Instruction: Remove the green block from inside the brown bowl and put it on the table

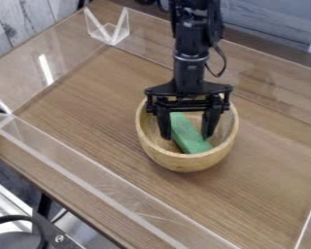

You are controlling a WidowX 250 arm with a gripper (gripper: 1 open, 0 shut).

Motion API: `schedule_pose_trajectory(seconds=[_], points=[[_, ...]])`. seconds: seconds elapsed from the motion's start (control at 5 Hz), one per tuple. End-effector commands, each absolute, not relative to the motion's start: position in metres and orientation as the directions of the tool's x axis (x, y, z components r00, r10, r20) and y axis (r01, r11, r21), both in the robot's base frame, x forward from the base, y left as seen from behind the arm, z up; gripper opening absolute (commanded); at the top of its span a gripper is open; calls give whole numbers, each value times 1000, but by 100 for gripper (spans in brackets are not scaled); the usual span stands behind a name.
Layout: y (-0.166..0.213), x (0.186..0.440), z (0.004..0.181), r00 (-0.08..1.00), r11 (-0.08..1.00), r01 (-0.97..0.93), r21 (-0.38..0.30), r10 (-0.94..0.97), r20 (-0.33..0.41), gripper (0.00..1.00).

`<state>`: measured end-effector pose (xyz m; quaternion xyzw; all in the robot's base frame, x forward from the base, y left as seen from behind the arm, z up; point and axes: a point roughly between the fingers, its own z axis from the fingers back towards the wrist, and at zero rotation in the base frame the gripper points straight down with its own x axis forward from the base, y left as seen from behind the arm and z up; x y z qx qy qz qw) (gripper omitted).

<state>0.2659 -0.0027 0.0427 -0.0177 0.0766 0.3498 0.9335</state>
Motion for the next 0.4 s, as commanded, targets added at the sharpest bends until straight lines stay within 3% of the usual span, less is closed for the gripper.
schedule_pose_trajectory(seconds=[0.0, 0.2], points=[[0, 277, 49, 745, 750, -661, -11, 655, -124, 100], [-1, 280, 48, 751, 755, -655, -17, 649, -125, 100]])
